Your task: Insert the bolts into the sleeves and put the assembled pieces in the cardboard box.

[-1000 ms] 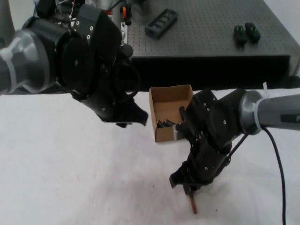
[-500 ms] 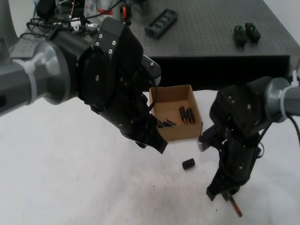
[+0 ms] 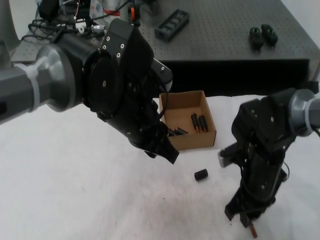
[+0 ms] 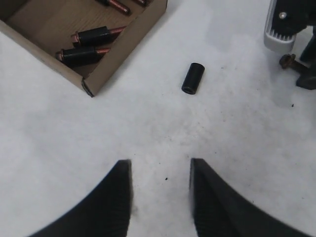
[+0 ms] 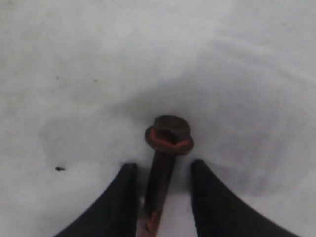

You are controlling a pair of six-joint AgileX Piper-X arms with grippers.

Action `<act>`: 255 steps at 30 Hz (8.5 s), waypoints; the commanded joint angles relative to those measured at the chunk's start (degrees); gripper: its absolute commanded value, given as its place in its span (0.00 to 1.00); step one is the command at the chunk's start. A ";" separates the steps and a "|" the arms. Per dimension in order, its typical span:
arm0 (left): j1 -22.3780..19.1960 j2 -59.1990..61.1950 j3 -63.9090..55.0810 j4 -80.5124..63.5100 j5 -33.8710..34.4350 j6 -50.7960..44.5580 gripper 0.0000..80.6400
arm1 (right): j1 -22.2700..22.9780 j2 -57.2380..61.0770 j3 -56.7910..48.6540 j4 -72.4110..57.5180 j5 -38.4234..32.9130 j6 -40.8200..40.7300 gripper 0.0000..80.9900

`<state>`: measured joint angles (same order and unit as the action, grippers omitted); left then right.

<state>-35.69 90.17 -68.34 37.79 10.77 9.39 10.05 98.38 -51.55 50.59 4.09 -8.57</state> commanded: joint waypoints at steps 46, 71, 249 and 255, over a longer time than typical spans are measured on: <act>-8.52 43.53 -45.10 18.75 -1.56 20.97 0.31 | -10.05 -13.10 5.57 -0.20 -7.11 0.84 0.04; -9.00 45.30 -45.96 24.19 -6.29 19.46 0.01 | -10.05 -13.30 5.57 -1.43 -11.56 1.24 0.04; 4.70 -60.82 47.36 -7.88 -21.12 -24.42 0.01 | -10.53 -55.99 33.42 -32.02 -12.72 15.61 0.04; 4.70 -61.07 50.32 -7.49 -20.54 -27.06 0.01 | -10.53 -55.99 40.40 -35.66 -10.90 16.86 0.04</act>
<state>-30.84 29.06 -17.30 30.49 -9.54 -17.45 -0.52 42.79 -12.76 16.46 -7.26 7.91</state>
